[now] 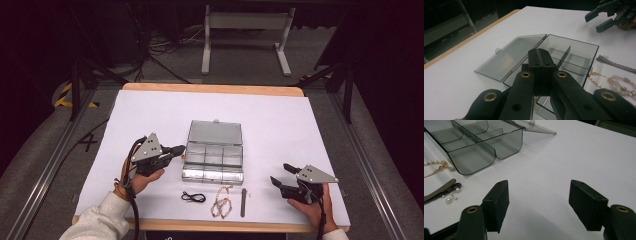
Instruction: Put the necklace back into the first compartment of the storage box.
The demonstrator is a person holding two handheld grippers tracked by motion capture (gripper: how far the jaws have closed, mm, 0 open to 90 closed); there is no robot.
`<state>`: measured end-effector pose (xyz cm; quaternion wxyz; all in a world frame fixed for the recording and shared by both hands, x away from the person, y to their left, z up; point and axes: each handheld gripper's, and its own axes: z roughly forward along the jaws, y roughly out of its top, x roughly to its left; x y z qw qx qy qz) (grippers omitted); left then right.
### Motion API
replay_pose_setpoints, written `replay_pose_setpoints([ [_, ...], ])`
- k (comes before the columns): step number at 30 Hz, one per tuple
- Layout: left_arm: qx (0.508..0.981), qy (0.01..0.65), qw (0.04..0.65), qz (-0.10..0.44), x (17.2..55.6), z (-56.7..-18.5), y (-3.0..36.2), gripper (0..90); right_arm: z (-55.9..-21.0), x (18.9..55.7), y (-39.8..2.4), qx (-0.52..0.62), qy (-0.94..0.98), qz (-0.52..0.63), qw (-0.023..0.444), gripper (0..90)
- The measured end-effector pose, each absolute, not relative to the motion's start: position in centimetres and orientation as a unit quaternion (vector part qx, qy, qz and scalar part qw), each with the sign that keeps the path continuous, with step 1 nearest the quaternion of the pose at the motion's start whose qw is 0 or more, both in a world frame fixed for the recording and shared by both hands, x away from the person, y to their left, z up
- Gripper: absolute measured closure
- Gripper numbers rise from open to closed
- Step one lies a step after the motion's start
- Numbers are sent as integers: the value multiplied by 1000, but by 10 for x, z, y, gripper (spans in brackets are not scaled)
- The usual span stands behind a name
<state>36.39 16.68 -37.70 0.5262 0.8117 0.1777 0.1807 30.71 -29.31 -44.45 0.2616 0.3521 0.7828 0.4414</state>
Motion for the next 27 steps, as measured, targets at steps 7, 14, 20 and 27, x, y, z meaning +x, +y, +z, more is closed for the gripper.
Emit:
replay_pose_setpoints([
  [7,810,171,531,180,371,-373,160,900,-445,308,-293,352,783,441,261,318],
  [14,813,162,530,178,378,-373,152,900,-445,308,-293,353,782,442,261,310],
  [20,812,160,534,174,384,-372,145,900,-445,308,-293,353,783,440,262,308],
  [27,816,160,530,170,393,-375,137,900,-445,308,-293,353,783,440,262,305],
])
